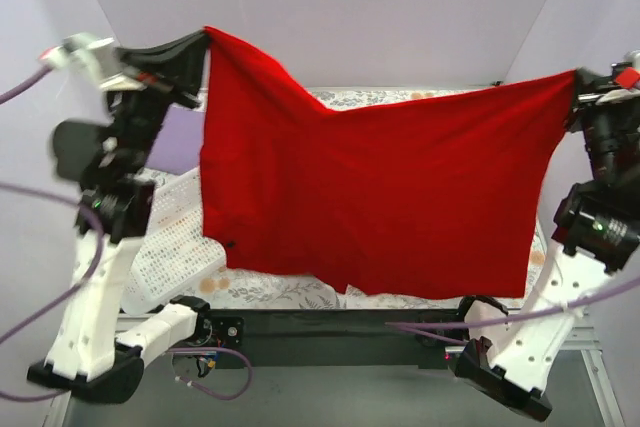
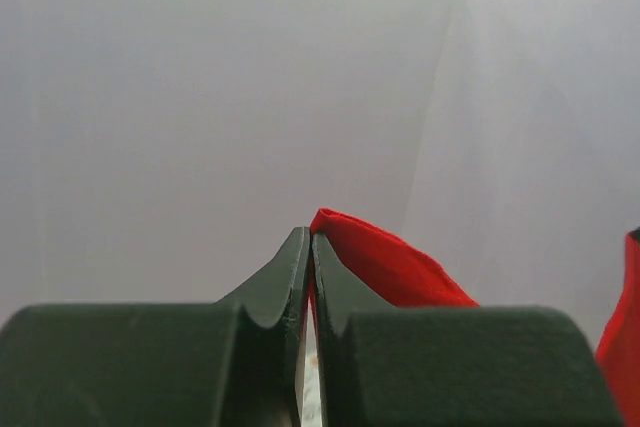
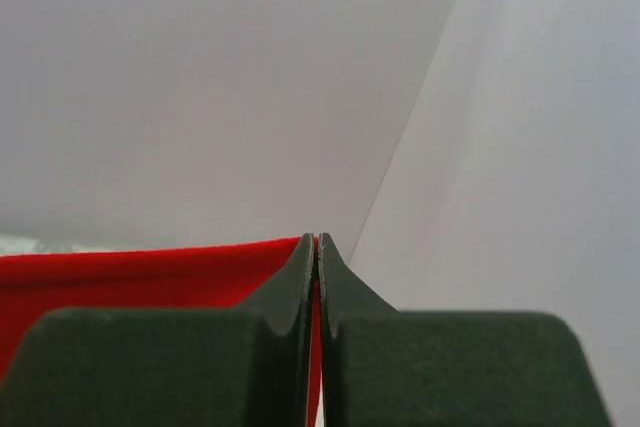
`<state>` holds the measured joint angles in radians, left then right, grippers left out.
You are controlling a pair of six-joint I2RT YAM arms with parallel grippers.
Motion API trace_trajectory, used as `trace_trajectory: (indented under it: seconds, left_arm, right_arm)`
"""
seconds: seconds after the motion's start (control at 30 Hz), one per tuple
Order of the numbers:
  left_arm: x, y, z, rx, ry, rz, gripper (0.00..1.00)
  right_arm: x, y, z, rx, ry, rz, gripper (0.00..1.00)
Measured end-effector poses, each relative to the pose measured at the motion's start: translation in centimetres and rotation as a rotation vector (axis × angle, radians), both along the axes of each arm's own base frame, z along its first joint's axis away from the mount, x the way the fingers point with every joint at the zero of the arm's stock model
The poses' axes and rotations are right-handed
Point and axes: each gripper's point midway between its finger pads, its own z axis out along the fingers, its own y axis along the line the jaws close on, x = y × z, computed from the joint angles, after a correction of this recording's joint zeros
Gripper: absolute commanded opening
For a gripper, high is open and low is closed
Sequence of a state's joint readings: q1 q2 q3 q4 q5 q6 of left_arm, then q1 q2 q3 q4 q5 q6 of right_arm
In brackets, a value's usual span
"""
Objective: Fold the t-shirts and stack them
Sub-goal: Flatten the tshirt out
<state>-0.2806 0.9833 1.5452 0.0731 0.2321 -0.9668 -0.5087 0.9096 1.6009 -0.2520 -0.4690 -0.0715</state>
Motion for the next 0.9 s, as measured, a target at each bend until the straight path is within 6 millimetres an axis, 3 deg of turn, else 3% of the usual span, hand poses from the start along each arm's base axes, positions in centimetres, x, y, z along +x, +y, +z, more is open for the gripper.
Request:
trace_trajectory:
  seconds: [0.13,0.23,0.33,0.4,0.47,0.53,0.63,0.73,0.9]
  left_arm:
    - [11.6,-2.9,-11.0,0.076,0.279,0.027,0.00]
    - [20.4,-5.0,-22.8,0.147,0.539,0.044,0.00]
    - [26.3,-6.1,-34.1,0.199,0.756,0.057,0.00]
    - [28.9,-6.3,-40.0,0.217,0.867,0.067,0.00]
    - [31.9,-6.6,-44.6,0.221,0.950,0.074,0.00]
    - [35.2,-7.0,-47.7,0.212,0.992,0.081,0.00]
    - [38.7,-7.3,-50.9,0.188,1.023,0.094,0.00]
    - [40.0,-7.1,-53.2,0.165,1.061,0.108,0.00]
    - [41.0,-6.8,-53.4,0.139,1.074,0.135,0.00]
  right_arm:
    - [5.4,-3.3,-12.4,0.113,0.238,-0.014,0.01]
    - [7.6,-4.2,-22.5,0.178,0.391,-0.003,0.01]
    - [8.9,-2.8,-31.3,0.188,0.497,0.047,0.01]
    - [9.6,-1.5,-35.7,0.177,0.534,0.097,0.01]
    - [10.6,-1.3,-38.6,0.178,0.558,0.113,0.01]
    - [12.3,-1.9,-40.8,0.180,0.581,0.110,0.01]
    - [15.7,-3.1,-42.4,0.167,0.600,0.093,0.01]
    - [20.0,-3.9,-43.4,0.146,0.606,0.088,0.01]
    - [25.4,-4.7,-45.2,0.135,0.607,0.072,0.01]
